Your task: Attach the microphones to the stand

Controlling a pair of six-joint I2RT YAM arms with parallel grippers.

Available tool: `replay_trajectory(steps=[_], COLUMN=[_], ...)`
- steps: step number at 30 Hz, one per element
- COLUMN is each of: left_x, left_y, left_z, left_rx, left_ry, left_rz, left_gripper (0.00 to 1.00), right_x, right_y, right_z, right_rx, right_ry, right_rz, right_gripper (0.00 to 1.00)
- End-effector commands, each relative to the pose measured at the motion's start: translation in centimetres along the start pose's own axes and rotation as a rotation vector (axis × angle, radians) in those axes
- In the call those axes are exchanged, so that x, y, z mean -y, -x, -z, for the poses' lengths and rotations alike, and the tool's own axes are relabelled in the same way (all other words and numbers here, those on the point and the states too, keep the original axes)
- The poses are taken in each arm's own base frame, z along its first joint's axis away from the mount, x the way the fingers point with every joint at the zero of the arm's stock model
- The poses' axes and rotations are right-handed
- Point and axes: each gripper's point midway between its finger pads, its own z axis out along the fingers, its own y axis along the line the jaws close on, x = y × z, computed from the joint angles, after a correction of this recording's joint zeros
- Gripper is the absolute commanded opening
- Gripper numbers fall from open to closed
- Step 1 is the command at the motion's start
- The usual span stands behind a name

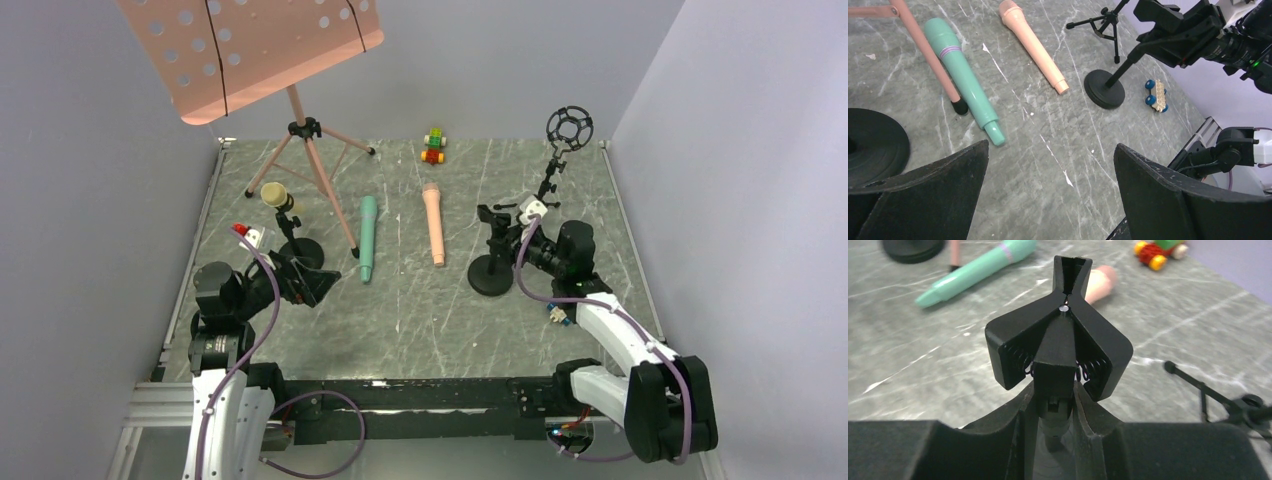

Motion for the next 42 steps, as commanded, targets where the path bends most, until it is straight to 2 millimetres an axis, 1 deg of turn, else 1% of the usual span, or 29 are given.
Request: replay_trajectory(steps=[1, 7, 12, 14, 15, 18, 21, 24, 28, 29, 31, 33, 35, 37, 39, 40, 41, 42], left_x=[0.5, 0.6, 0.6, 0.5, 0.5, 0.5, 0.5, 0.5, 0.4, 0.4, 0.4, 0.4, 0.4, 0.4, 0.4, 0.4, 0.4, 0.4], left_y=[0.7, 0.6, 0.5, 0.5, 0.4, 0.3, 0.3, 0.3, 0.2, 0.2, 0.1, 0.2, 0.1, 0.1, 0.1, 0.1, 0.2, 0.2], left_z=[0.0, 0.0, -0.1, -0.1, -0.1, -0.2, -0.2, -0.3, -0.3, -0.3, -0.3, -0.3, -0.3, -0.3, -0.3, -0.3, -0.3, -0.3], left_rx=[0.022, 0.020, 0.016, 0.014, 0.012, 0.006, 0.003, 0.002, -0.001, -0.003, -0.003, -0.001, -0.002, -0.004, -0.004, -0.004, -0.002, 0.000], left_ry=[-0.025, -0.028, -0.030, -0.026, -0.026, -0.027, -0.027, -0.025, -0.023, -0.022, -0.021, -0.022, -0.022, -0.024, -0.024, -0.023, -0.022, -0.023], left_rz=[-0.037, -0.035, -0.032, -0.029, -0.029, -0.026, -0.023, -0.023, -0.020, -0.019, -0.019, -0.020, -0.019, -0.019, -0.019, -0.018, -0.020, -0.023], left_gripper=[0.99, 0.99, 0.99, 0.99, 0.99, 0.99, 0.99, 0.99, 0.99, 0.99, 0.99, 0.99, 0.99, 0.99, 0.99, 0.99, 0.99, 0.99], right_x=[-4.9, -8.6, -10.9, -12.0, -12.4, -13.0, -13.4, -13.6, -13.7, -13.8, -14.1, -14.3, -14.2, -13.9, -13.3, -12.9, -12.3, -11.5], right_y=[4.1, 5.4, 5.9, 6.0, 6.3, 6.6, 5.7, 4.3, 2.6, 2.2, 1.5, 1.1, 0.6, 0.2, 0.1, 0.3, 0.4, 0.5], right_z=[1.2, 2.2, 1.1, 0.7, 0.5, 0.0, -0.6, -1.1, -1.2, -1.1, -0.6, 0.1, 0.7, 1.2, 1.3, 1.4, 1.5, 1.7], right_rx=[0.076, 0.102, 0.097, 0.092, 0.097, 0.101, 0.101, 0.083, 0.060, 0.052, 0.018, -0.011, -0.022, -0.026, -0.030, -0.031, -0.029, -0.029], right_ry=[0.301, 0.499, 0.589, 0.637, 0.655, 0.691, 0.718, 0.719, 0.721, 0.730, 0.770, 0.808, 0.825, 0.825, 0.807, 0.794, 0.779, 0.762], right_rz=[0.063, 0.041, 0.081, 0.122, 0.145, 0.180, 0.237, 0.233, 0.243, 0.245, 0.249, 0.261, 0.263, 0.262, 0.250, 0.241, 0.239, 0.240], right_gripper=[0.00, 0.00, 0.00, 0.00, 0.00, 0.02, 0.03, 0.05, 0.09, 0.11, 0.25, 0.45, 0.61, 0.70, 0.75, 0.94, 0.99, 0.99])
